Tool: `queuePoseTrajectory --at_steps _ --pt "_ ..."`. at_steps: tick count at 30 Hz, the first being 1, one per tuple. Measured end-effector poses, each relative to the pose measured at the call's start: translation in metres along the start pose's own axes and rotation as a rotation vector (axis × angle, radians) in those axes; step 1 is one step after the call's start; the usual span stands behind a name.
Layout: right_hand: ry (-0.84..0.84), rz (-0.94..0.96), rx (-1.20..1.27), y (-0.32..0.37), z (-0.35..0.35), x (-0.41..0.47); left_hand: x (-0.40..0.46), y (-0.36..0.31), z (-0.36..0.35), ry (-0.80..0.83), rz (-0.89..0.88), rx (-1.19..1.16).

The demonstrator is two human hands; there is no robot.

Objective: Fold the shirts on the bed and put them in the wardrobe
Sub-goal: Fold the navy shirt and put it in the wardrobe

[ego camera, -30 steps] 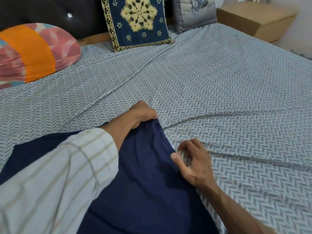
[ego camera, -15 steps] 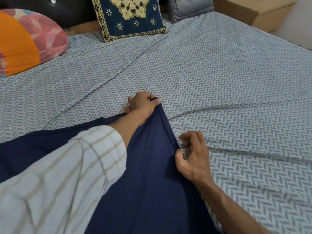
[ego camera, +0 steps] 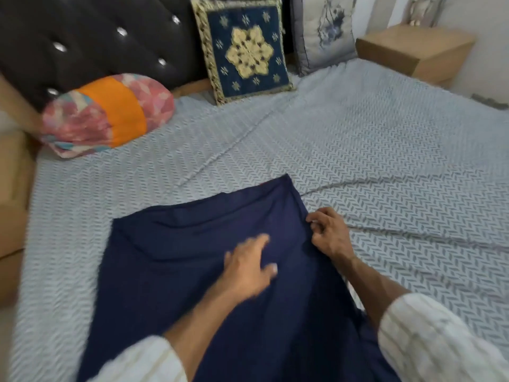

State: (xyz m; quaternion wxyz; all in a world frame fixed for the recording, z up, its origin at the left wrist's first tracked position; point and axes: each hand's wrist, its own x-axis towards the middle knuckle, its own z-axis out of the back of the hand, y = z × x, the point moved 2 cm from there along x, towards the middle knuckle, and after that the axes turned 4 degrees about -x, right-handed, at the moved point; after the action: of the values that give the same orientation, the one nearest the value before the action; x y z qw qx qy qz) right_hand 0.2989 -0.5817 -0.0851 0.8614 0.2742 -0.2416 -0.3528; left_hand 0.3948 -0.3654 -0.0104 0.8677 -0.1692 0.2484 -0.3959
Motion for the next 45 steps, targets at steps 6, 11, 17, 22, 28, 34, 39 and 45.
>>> queuePoseTrajectory --at_steps 6,11,17,22,28,34,39,45 --pt "0.455 -0.265 0.071 0.004 0.051 -0.065 -0.188 0.022 -0.014 0.209 0.094 -0.142" --pt "0.275 -0.382 -0.236 -0.025 0.142 -0.159 -0.248 0.023 -0.060 0.201 0.047 -0.113" --pt "0.116 -0.802 -0.282 -0.103 0.202 -0.247 -0.276 -0.003 -0.108 0.274 -0.067 0.062" --pt "0.095 -0.754 0.124 -0.097 0.188 -0.254 -0.284 -0.016 -0.121 0.312 -0.123 0.094" --pt "-0.119 -0.860 0.527 -0.084 0.178 -0.244 -0.286 -0.019 -0.128 0.365 -0.151 0.153" --pt "-0.015 -0.900 0.631 -0.084 0.175 -0.249 -0.287 -0.014 -0.132 0.392 -0.145 0.093" --pt "-0.166 -0.815 0.383 -0.027 0.181 -0.246 -0.288 -0.007 -0.127 0.365 -0.126 -0.137" --pt "-0.070 -0.152 -0.036 0.125 0.127 -0.270 -0.272 0.012 -0.091 0.151 0.415 -1.195"
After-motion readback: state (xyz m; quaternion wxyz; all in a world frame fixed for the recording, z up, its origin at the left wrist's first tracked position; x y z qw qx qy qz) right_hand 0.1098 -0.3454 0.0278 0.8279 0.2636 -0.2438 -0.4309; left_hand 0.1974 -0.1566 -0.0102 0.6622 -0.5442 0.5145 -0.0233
